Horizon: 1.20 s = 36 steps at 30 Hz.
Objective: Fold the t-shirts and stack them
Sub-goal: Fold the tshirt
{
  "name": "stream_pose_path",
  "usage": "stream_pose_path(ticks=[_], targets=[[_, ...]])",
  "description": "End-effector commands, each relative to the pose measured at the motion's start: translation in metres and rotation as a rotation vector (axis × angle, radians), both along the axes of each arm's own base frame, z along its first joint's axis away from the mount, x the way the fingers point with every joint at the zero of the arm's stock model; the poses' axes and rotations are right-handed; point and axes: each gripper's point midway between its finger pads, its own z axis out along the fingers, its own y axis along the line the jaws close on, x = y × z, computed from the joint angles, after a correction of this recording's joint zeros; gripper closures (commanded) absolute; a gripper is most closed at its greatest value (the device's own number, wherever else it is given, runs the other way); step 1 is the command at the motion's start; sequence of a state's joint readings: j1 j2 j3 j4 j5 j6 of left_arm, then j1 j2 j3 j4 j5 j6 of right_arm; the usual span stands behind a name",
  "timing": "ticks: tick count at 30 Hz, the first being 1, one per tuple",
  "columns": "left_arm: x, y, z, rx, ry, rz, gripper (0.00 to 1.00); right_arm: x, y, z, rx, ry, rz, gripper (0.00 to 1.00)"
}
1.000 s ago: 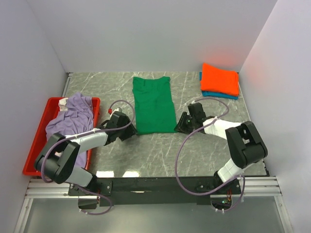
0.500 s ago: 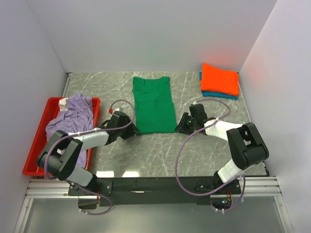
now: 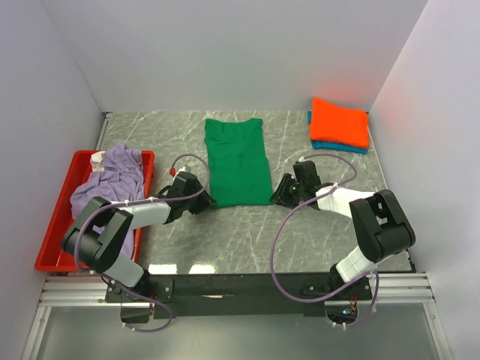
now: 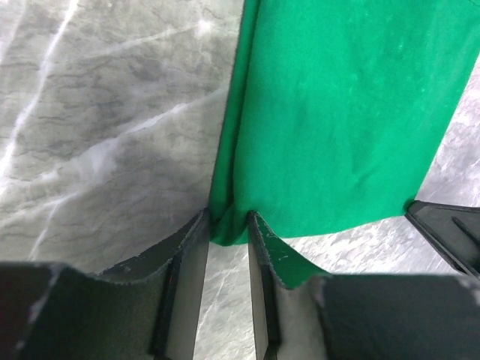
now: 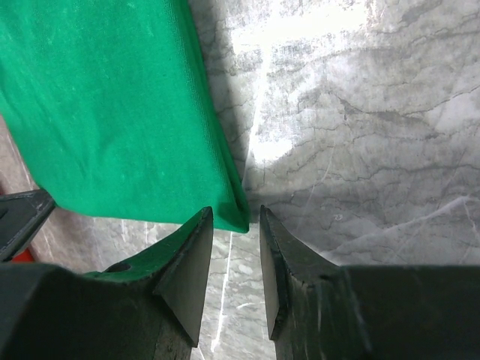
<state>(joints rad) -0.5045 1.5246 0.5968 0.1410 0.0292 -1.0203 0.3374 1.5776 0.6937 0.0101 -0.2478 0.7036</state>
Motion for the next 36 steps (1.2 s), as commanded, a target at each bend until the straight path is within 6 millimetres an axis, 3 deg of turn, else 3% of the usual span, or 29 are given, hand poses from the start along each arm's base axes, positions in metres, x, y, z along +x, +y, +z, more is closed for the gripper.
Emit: stream_pose_path(ticks=[1, 6, 10, 15, 22, 25, 29, 30, 35, 36], targets=[[-0.021, 0.006, -0.031, 0.059, 0.099, -0.004, 0.66, -0.016, -0.008, -0.022, -0.027, 0.074, -0.014, 0.61], [-0.022, 0.004, -0.034, 0.066, 0.111, 0.004, 0.69, -0.011, 0.001, -0.021, 0.004, 0.062, 0.000, 0.61], [-0.023, 0.004, -0.034, 0.063, 0.119, 0.011, 0.82, -0.013, 0.004, -0.027, 0.012, 0.081, 0.002, 0.65], [-0.023, 0.003, -0.030, 0.079, 0.116, -0.009, 0.99, -0.015, 0.006, -0.029, 0.026, 0.091, -0.002, 0.88], [-0.038, 0.006, -0.009, 0.083, 0.061, -0.020, 0.99, -0.026, 0.003, -0.016, 0.041, 0.063, 0.006, 0.97], [-0.061, 0.010, -0.007, 0.076, 0.068, -0.037, 0.99, -0.044, 0.001, -0.013, 0.069, 0.056, 0.017, 0.98], [-0.090, 0.009, 0.000, 0.059, 0.066, -0.057, 0.99, -0.086, -0.003, -0.019, 0.087, 0.073, 0.038, 0.99], [-0.100, 0.008, 0.005, 0.046, 0.050, -0.074, 0.99, -0.092, 0.001, -0.010, 0.105, 0.043, 0.052, 0.99], [-0.137, 0.013, 0.016, 0.011, 0.063, -0.084, 0.99, -0.138, 0.002, -0.008, 0.115, 0.036, 0.076, 1.00], [-0.143, 0.010, 0.026, -0.021, 0.036, -0.102, 0.99, -0.138, 0.002, 0.002, 0.130, -0.013, 0.070, 1.00]])
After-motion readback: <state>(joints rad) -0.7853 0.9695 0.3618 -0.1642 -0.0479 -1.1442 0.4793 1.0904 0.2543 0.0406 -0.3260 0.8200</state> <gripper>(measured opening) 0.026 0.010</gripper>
